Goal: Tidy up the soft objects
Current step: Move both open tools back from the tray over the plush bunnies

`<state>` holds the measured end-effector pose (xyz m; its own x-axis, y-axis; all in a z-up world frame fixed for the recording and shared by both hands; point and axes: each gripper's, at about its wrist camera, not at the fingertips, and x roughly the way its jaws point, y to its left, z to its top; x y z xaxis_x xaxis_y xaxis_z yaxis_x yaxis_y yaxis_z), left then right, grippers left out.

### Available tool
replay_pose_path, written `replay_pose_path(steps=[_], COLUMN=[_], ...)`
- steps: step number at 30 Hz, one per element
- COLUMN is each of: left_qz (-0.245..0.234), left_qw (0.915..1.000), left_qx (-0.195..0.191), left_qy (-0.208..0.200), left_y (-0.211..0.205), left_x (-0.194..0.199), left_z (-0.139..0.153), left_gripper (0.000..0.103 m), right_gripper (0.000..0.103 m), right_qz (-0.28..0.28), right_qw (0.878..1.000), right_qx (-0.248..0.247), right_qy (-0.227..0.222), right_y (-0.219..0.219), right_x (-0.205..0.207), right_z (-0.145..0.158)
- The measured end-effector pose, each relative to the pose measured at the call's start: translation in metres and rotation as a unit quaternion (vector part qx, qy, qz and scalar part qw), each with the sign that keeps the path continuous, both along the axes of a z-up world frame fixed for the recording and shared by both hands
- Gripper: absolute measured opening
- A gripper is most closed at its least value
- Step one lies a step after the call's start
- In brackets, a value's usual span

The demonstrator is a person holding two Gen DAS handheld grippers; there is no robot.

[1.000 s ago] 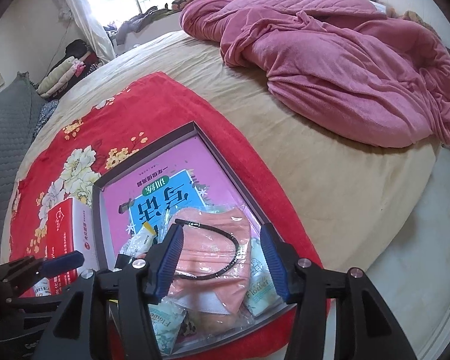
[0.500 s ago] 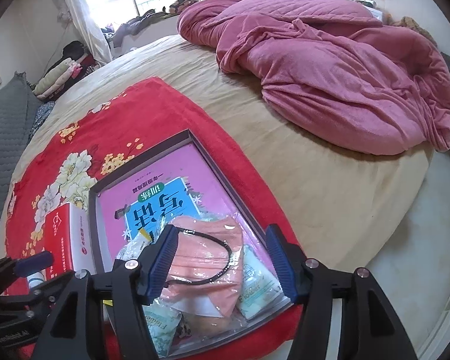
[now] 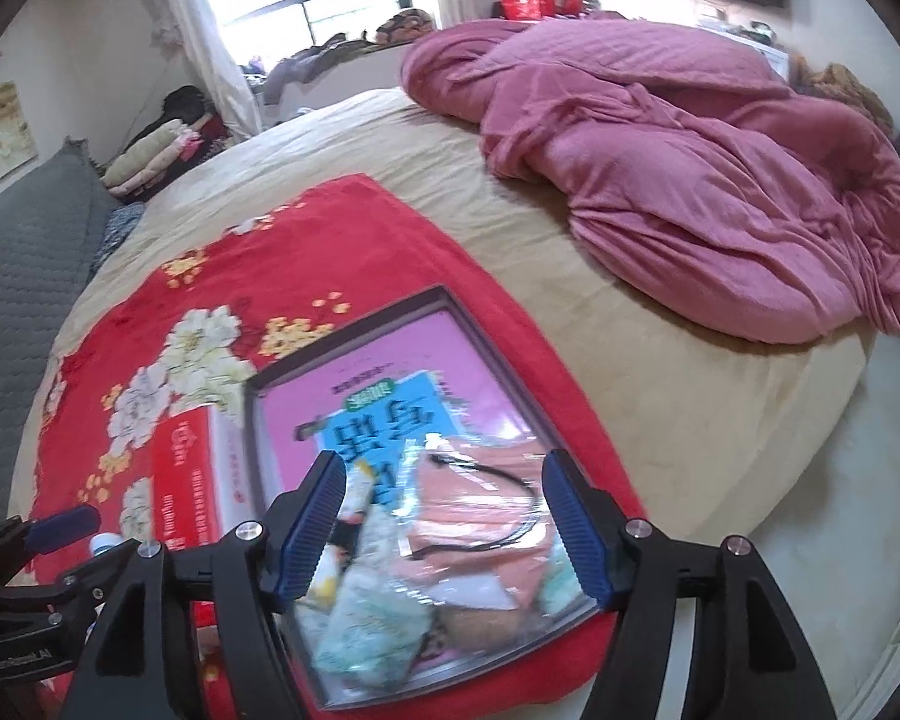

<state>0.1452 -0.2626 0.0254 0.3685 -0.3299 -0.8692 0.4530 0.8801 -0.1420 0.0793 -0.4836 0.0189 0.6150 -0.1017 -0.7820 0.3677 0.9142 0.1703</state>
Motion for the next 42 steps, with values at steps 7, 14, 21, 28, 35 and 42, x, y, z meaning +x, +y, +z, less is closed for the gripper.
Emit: replay_pose_path(steps=[7, 14, 21, 28, 35, 42], left_qz=[0.033, 0.078, 0.118, 0.148, 0.179, 0.203], left_qw=[0.9994, 0.9967, 0.9926, 0.9885, 0.9838, 0.9789], left_qx=[-0.009, -0.019, -0.019, -0.022, -0.017, -0.013], left_qy=[-0.011, -0.015, -0.019, -0.018, -0.005, 0.015], left_y=[0.045, 0.104, 0.159, 0.204, 0.246, 0.276], left_x=[-0.01, -0.019, -0.029, -0.042, -0.052, -0.058], left_z=[0.012, 0.021, 0.024, 0.021, 0.008, -0.011], left_gripper=[0.077, 0.077, 0.077, 0.077, 0.077, 0.077], right_gripper=[0.069, 0.069, 0.069, 0.069, 0.069, 0.07], right_qz=[0.041, 0.087, 0.145, 0.206, 0.262, 0.307], right_qw=[0.999, 0.996, 0.988, 0.976, 0.962, 0.946], right_qx=[-0.01, -0.026, -0.041, -0.061, -0.08, -0.096], right_qy=[-0.016, -0.024, -0.026, -0.02, -0.002, 0.031], right_y=[0.043, 0.09, 0.147, 0.201, 0.245, 0.274], right_x=[0.001, 0.001, 0.002, -0.001, -0.003, -0.006], right_z=[0.021, 0.037, 0.047, 0.048, 0.04, 0.019])
